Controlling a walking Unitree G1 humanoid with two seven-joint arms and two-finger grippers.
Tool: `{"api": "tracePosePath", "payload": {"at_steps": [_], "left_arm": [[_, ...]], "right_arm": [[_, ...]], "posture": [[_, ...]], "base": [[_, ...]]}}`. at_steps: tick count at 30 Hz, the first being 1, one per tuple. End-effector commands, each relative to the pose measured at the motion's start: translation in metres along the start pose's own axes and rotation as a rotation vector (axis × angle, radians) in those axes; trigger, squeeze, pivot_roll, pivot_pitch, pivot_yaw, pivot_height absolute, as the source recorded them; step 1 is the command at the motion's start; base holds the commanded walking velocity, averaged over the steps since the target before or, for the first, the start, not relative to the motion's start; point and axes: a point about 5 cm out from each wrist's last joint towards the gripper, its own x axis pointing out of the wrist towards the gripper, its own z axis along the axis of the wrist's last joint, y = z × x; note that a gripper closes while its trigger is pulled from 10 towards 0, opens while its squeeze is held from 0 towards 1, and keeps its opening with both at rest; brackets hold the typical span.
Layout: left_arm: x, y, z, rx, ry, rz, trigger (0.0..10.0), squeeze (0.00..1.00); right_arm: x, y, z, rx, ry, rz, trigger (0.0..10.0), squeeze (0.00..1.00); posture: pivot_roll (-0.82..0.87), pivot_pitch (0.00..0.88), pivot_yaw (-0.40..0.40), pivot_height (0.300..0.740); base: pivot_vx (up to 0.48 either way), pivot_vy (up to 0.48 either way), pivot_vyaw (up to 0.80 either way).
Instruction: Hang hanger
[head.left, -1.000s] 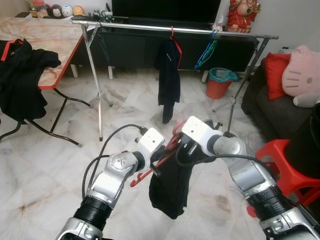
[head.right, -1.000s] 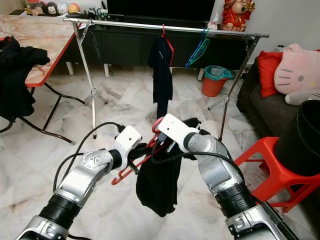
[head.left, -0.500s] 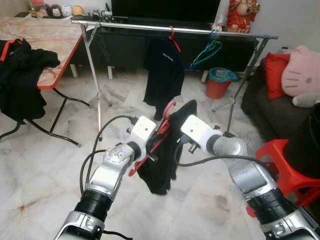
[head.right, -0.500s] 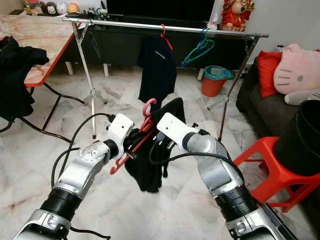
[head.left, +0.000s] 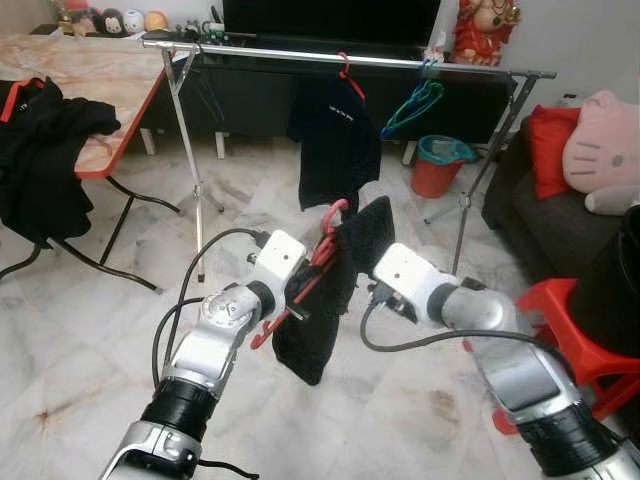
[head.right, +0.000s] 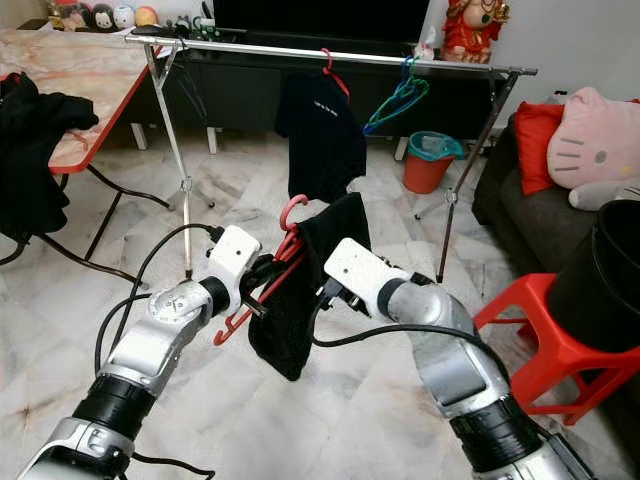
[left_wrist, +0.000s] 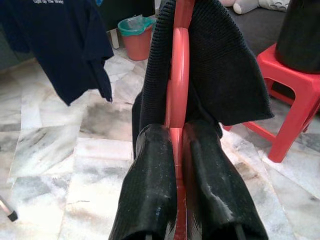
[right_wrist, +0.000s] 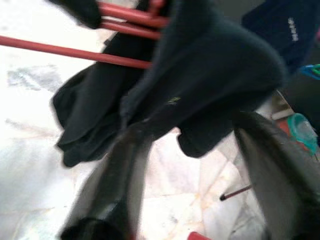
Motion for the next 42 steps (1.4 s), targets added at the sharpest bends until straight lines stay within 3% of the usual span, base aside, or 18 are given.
{"api": "tracePosePath", "payload": {"at_steps": [1,3,4,5,10,15,17,19,23,28,30,31,32,33,35,36,37,42], "left_arm": [[0.002,-0.001,0.011,0.009,-0.057,-0.029,10.0,0.0],[-0.001,-0.005,0.008,0.01,-0.049,-0.092,10.0,0.0],[-0.002,-0.007,0.006,0.014,-0.042,-0.123,10.0,0.0],[-0.005,-0.01,0.004,0.025,-0.026,-0.172,10.0,0.0],[-0.013,-0.017,-0.004,0.069,0.018,-0.298,10.0,0.0],[-0.023,-0.021,-0.009,0.079,0.049,-0.424,10.0,0.0],[-0.025,-0.021,-0.009,0.076,0.051,-0.45,10.0,0.0],[-0.029,-0.021,-0.01,0.081,0.067,-0.493,10.0,0.0],[-0.033,-0.021,-0.01,0.073,0.072,-0.556,10.0,0.0],[-0.036,-0.021,-0.01,0.08,0.098,-0.608,10.0,0.0],[-0.036,-0.021,-0.01,0.077,0.1,-0.618,10.0,0.0],[-0.037,-0.022,-0.009,0.075,0.103,-0.626,10.0,0.0],[-0.037,-0.022,-0.009,0.075,0.103,-0.626,10.0,0.0],[-0.038,-0.023,-0.009,0.069,0.105,-0.649,10.0,0.0],[-0.039,-0.025,-0.007,0.066,0.104,-0.669,10.0,0.0],[-0.04,-0.026,-0.007,0.061,0.106,-0.688,10.0,0.0],[-0.041,-0.028,-0.006,0.061,0.108,-0.706,10.0,0.0],[-0.042,-0.031,-0.005,0.073,0.112,-0.743,10.0,0.0]], "right_arm": [[-0.008,-0.009,0.003,0.022,-0.024,-0.032,10.0,1.0],[-0.013,-0.022,0.008,0.055,-0.076,-0.083,10.0,1.0],[-0.014,-0.028,0.008,0.063,-0.083,-0.109,10.0,0.86],[-0.015,-0.038,0.006,0.064,-0.083,-0.149,10.0,0.04],[-0.017,-0.053,-0.003,0.037,-0.07,-0.17,10.0,0.0],[-0.017,-0.065,-0.003,0.035,-0.134,-0.09,10.0,0.0],[-0.019,-0.065,-0.003,0.038,-0.169,-0.024,10.0,0.0],[-0.024,-0.061,-0.009,-0.02,-0.208,0.096,10.0,0.0],[-0.032,-0.059,-0.021,0.018,-0.247,0.267,10.0,0.0],[-0.035,-0.044,-0.046,-0.011,-0.178,0.49,10.0,0.0],[-0.035,-0.042,-0.049,-0.001,-0.163,0.523,10.0,0.0],[-0.035,-0.04,-0.053,-0.005,-0.149,0.55,10.0,0.5],[-0.035,-0.04,-0.053,-0.005,-0.149,0.55,10.0,0.5],[-0.034,-0.035,-0.059,-0.022,-0.134,0.603,10.0,1.0],[-0.032,-0.032,-0.058,-0.042,-0.145,0.628,10.0,1.0],[-0.029,-0.031,-0.055,-0.063,-0.156,0.625,10.0,0.47],[-0.026,-0.03,-0.053,-0.074,-0.159,0.623,10.0,0.0],[-0.019,-0.028,-0.05,-0.117,-0.157,0.633,10.0,0.0]], "posture": [[-0.04,0.0,-0.111,0.74],[-0.05,0.0,-0.11,0.74],[-0.05,0.0,-0.11,0.74],[-0.05,0.0,-0.109,0.74],[-0.05,0.0,-0.109,0.74],[-0.05,0.0,-0.105,0.74],[-0.05,0.0,-0.105,0.74],[-0.04,0.0,-0.105,0.74],[-0.05,0.0,-0.102,0.74],[-0.05,0.0,-0.103,0.74],[-0.05,0.0,-0.102,0.74],[-0.05,0.0,-0.102,0.74],[-0.05,0.0,-0.102,0.74],[-0.05,0.0,-0.102,0.74],[-0.05,0.0,-0.098,0.74],[-0.05,0.0,-0.096,0.74],[-0.05,0.0,-0.094,0.74],[-0.05,0.0,-0.09,0.74]], "base": [[0.0,0.0,0.0],[0.0,0.0,0.0],[0.0,0.0,0.0],[0.0,0.0,0.0],[0.0,0.0,0.0],[0.0,0.0,0.0],[0.0,0.0,0.0],[0.0,0.0,0.0],[0.0,0.0,0.0],[0.0,0.0,0.0],[0.0,0.0,0.0],[0.0,0.0,0.0],[0.0,0.0,0.0],[0.0,0.0,0.0],[0.0,0.0,0.0],[0.0,0.0,0.0],[0.0,0.0,0.0],[0.0,0.0,0.0]]}}
